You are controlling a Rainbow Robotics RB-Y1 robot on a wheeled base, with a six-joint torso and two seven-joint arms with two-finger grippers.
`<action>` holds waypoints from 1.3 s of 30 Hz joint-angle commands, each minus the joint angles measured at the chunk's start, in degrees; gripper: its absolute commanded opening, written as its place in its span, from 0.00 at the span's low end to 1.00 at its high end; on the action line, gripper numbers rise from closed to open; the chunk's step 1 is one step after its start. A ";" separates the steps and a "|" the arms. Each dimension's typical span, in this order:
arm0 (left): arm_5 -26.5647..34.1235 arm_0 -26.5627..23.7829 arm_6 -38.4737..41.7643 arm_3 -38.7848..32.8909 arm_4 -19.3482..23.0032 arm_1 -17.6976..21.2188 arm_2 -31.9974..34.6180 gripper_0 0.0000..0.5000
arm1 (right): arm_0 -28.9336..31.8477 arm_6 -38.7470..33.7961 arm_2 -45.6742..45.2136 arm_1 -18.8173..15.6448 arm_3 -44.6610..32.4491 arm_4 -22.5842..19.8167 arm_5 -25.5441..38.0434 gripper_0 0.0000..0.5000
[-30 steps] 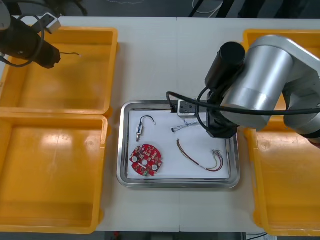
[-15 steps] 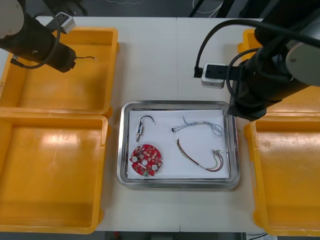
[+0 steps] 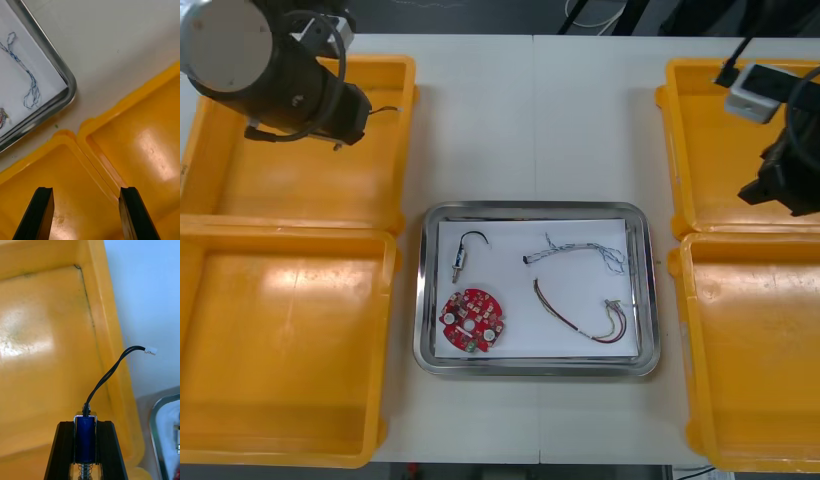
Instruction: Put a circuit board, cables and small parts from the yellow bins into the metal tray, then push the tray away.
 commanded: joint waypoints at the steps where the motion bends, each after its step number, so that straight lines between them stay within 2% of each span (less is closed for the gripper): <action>1: 1.20 0.01 1.94 -6.02 -1.65 -2.72 -3.99 0.00 | 7.14 -2.94 -8.91 -2.27 -1.52 2.06 0.16 1.00; 9: 1.20 -3.60 11.70 -9.00 -3.23 -6.50 -11.90 0.00 | 15.85 -4.61 -18.14 -2.18 -1.52 5.05 0.16 1.00; 17: 1.20 -6.94 20.49 -9.00 -5.43 -11.16 -20.07 0.00 | 19.62 -6.72 -22.36 -2.18 -0.65 6.20 0.16 1.00; 21: 0.68 -7.81 25.06 -9.00 -5.96 -12.47 -24.29 0.00 | 22.17 -8.92 -24.82 -0.86 -0.56 6.55 0.16 1.00; 28: -0.82 -7.81 31.47 -7.33 -6.66 -12.74 -30.44 0.00 | 24.55 -14.98 -26.23 1.60 -0.65 7.87 0.16 1.00; 34: -2.84 -7.81 32.18 -3.12 -6.75 -12.74 -32.90 0.00 | 24.81 -19.91 -26.14 4.76 -0.65 9.54 0.16 1.00; 39: -5.12 -7.73 32.44 -0.57 -7.72 -12.74 -34.84 0.00 | 24.81 -21.22 -26.05 6.43 -1.00 9.80 0.16 1.00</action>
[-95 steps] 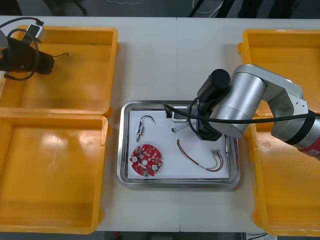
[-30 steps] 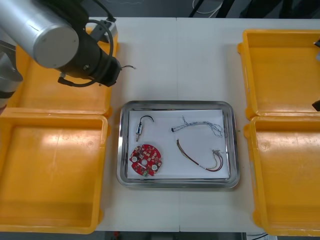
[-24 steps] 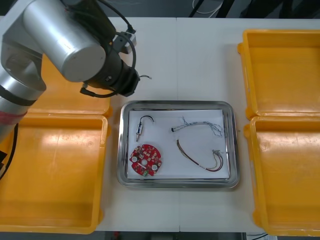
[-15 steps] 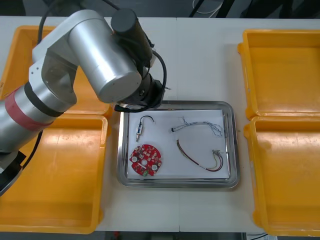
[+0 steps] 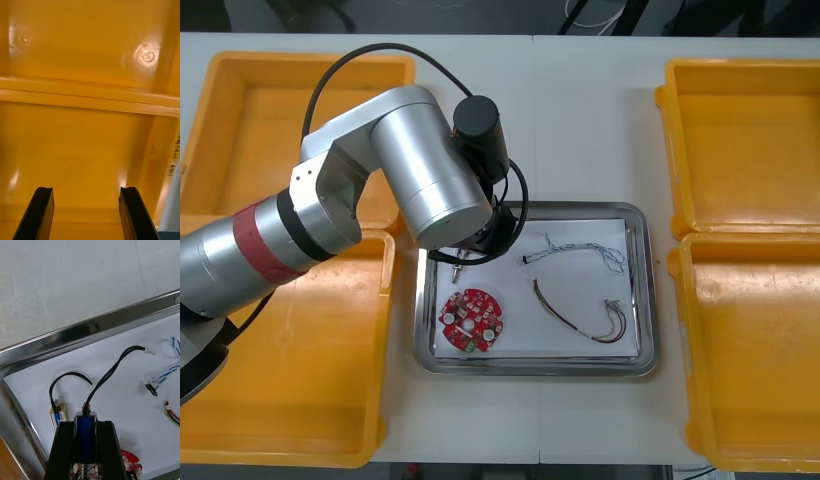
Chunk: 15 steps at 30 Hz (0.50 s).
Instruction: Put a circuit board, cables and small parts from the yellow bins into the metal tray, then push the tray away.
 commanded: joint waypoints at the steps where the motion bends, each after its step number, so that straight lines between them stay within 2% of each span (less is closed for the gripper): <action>1: -2.40 -2.51 5.96 1.73 -1.54 -1.21 -2.31 0.00 | 0.88 -0.96 -1.52 1.97 -1.10 1.02 0.15 1.00; 15: -3.63 -1.72 7.19 2.79 -2.77 -1.21 -3.10 0.00 | 4.22 -1.66 -1.17 1.97 -2.77 1.02 0.15 1.00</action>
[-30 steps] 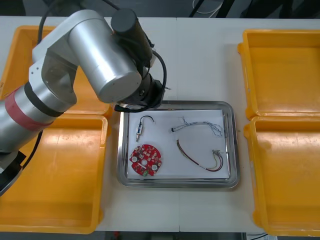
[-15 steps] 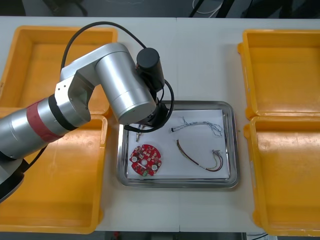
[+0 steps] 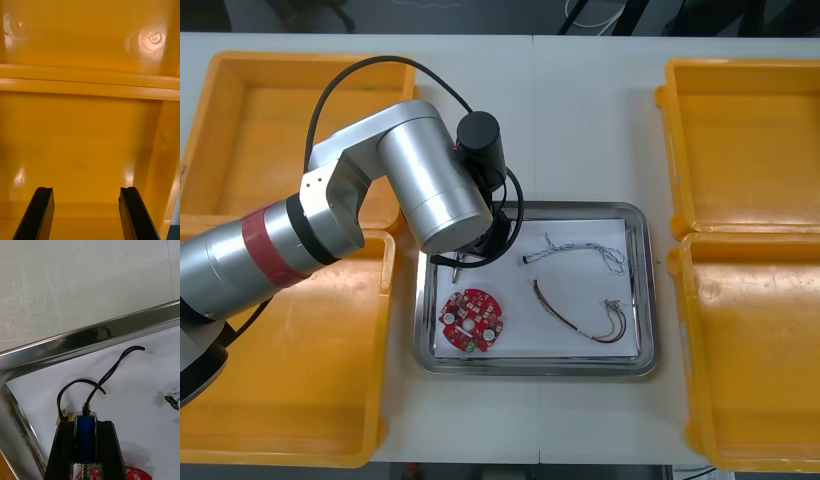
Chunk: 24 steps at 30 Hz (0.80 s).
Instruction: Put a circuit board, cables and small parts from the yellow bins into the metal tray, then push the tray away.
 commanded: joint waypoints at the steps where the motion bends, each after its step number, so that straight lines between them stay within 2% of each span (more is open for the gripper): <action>1: -1.16 -1.63 5.56 -0.36 -1.25 -1.21 -0.98 0.03 | 1.77 -1.29 -1.25 0.24 -1.82 -0.35 0.15 1.00; 2: -1.25 -1.63 5.74 -0.36 -1.16 -1.21 -1.07 0.22 | 2.12 -1.29 -1.43 0.24 -2.17 -0.52 0.15 1.00; 3: -1.16 -1.63 5.82 -0.36 -1.16 -1.21 -0.98 0.31 | 2.21 -1.38 -1.43 0.24 -2.35 -0.61 0.15 1.00; 5: -1.16 -1.63 6.09 -0.36 -1.07 -1.21 -0.98 0.67 | 3.00 -1.38 -1.52 0.24 -3.49 -1.05 0.15 1.00; 6: -1.16 -1.63 6.09 -0.36 -1.07 -1.21 -0.98 0.75 | 3.27 -1.38 -1.52 0.24 -3.84 -1.05 0.15 1.00; 7: -1.16 -1.63 6.26 -0.45 -0.98 -1.12 -0.98 0.90 | 3.70 -1.56 -1.61 0.24 -4.28 -1.14 0.15 1.00; 8: -1.16 -1.63 6.26 -0.36 -0.98 -1.04 -0.98 0.98 | 4.06 -1.65 -1.61 0.24 -4.63 -1.32 0.15 1.00; 19: -1.16 -1.71 6.70 -2.38 -0.63 0.46 -0.89 1.00 | 4.85 -2.00 -2.22 0.24 -5.60 -2.72 0.15 1.00; 24: 0.34 -1.71 6.62 -5.20 0.16 2.22 1.84 1.00 | 5.02 -2.00 -2.40 0.24 -5.86 -3.16 0.15 1.00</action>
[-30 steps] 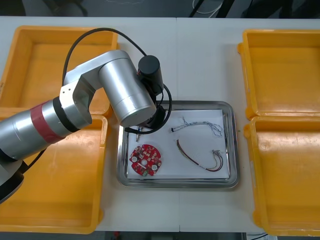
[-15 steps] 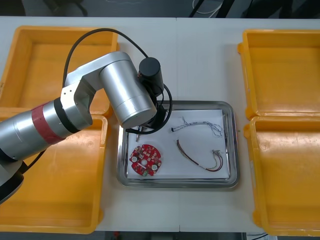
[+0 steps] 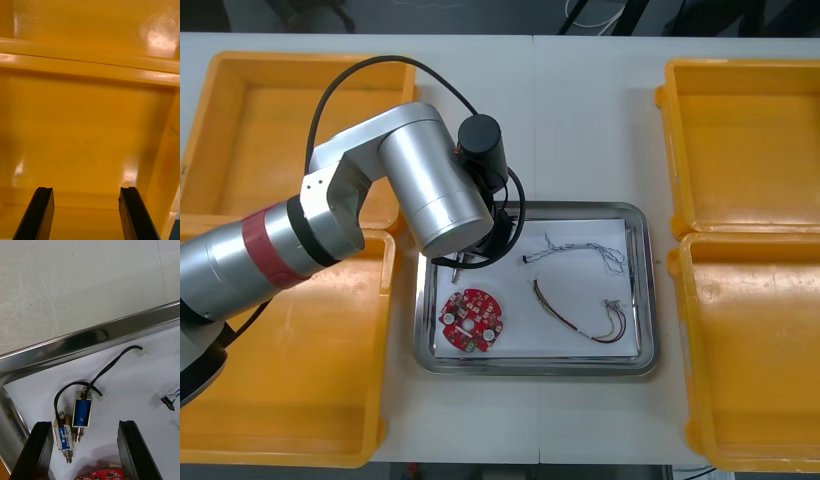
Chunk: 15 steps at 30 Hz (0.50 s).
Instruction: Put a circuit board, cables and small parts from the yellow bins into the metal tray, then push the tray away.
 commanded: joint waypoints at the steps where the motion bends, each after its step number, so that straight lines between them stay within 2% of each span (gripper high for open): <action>1: 1.99 -1.71 6.44 -5.02 1.31 2.53 3.27 1.00 | 1.28 -2.04 -2.29 0.23 -1.92 -0.93 0.15 1.00; 10: 10.69 -1.63 4.33 -11.17 8.25 7.72 13.90 1.00 | 1.28 -2.13 -2.02 -0.03 -2.80 -2.33 0.15 1.00; 13: 13.07 -1.63 3.54 -12.22 11.24 10.00 16.98 1.00 | 1.19 -2.13 -0.79 -1.35 -4.65 -3.39 0.15 1.00; 15: 15.00 -1.63 2.49 -12.75 13.53 12.02 19.09 1.00 | 1.19 -2.30 1.23 -3.54 -6.67 -5.58 0.15 1.00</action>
